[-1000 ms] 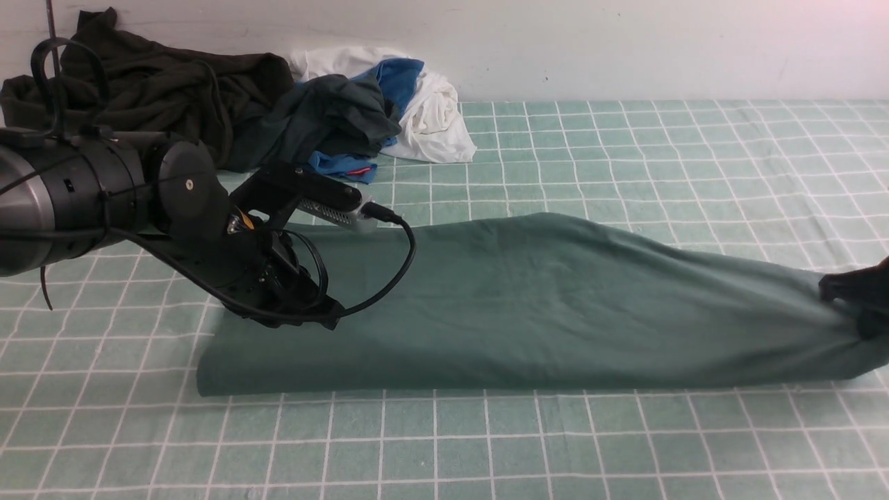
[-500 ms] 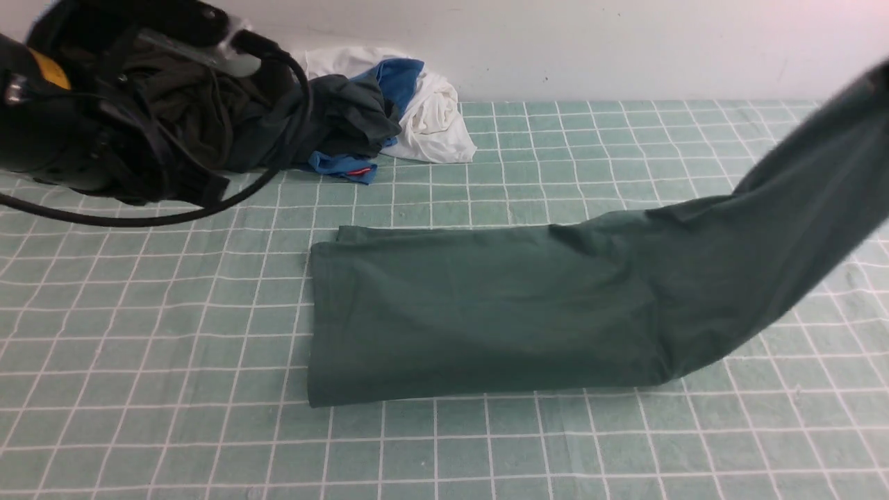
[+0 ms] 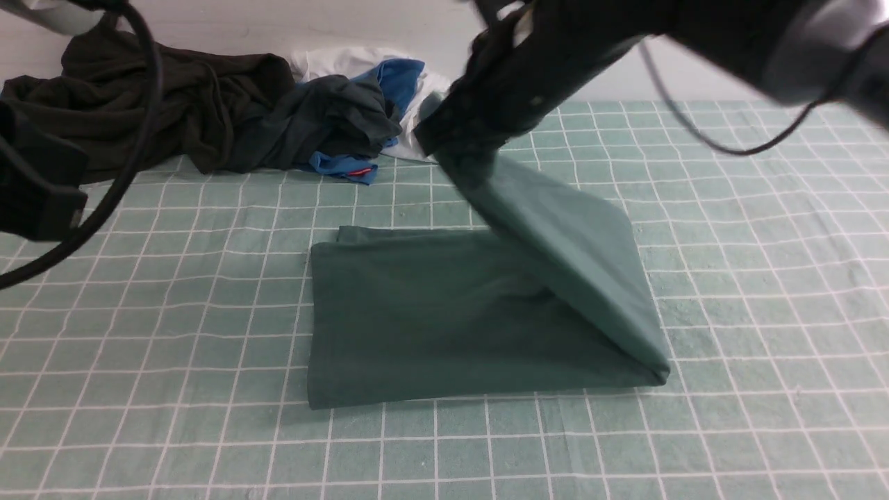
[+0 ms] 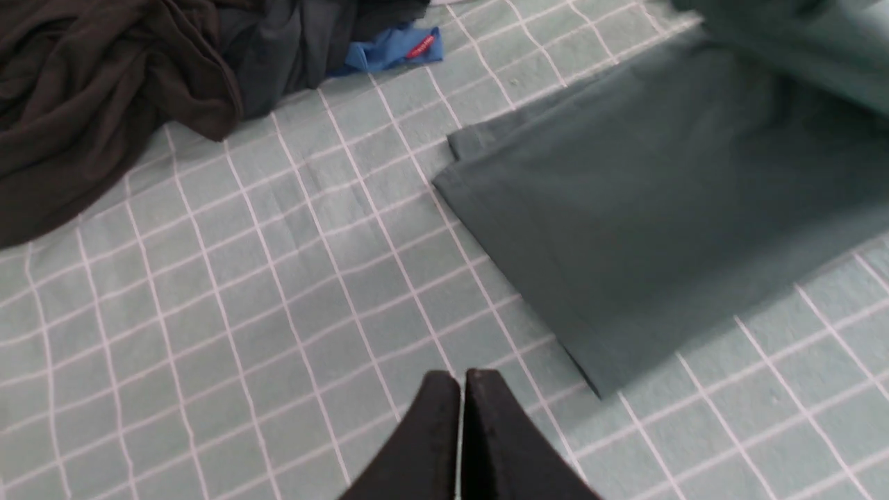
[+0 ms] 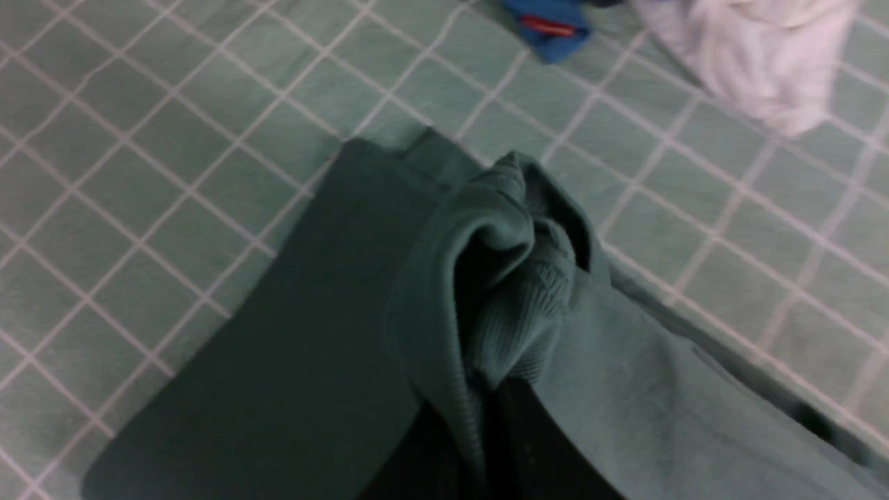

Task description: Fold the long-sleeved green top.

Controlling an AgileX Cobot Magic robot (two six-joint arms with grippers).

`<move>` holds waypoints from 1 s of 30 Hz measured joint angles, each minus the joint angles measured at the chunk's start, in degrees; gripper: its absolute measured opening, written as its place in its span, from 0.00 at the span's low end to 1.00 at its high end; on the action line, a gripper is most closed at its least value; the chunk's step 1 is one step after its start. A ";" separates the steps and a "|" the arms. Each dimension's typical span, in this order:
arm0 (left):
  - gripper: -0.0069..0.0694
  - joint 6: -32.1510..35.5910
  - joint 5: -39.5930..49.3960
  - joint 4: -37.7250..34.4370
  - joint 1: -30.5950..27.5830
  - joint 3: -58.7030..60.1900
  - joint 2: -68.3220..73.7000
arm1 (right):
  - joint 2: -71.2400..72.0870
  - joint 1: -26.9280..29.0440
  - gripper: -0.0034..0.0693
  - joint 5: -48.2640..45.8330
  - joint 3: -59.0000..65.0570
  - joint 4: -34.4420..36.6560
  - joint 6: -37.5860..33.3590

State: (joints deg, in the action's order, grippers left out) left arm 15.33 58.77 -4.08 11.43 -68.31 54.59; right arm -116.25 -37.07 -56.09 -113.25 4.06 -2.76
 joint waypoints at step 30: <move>0.09 -1.86 8.35 0.07 0.00 12.07 -17.55 | -4.97 -2.79 0.70 -15.16 -3.14 -8.48 0.95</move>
State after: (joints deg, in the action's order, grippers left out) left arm 13.48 67.11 -4.01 11.43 -56.24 37.04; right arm -121.21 -39.85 -71.25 -116.39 -4.42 -1.81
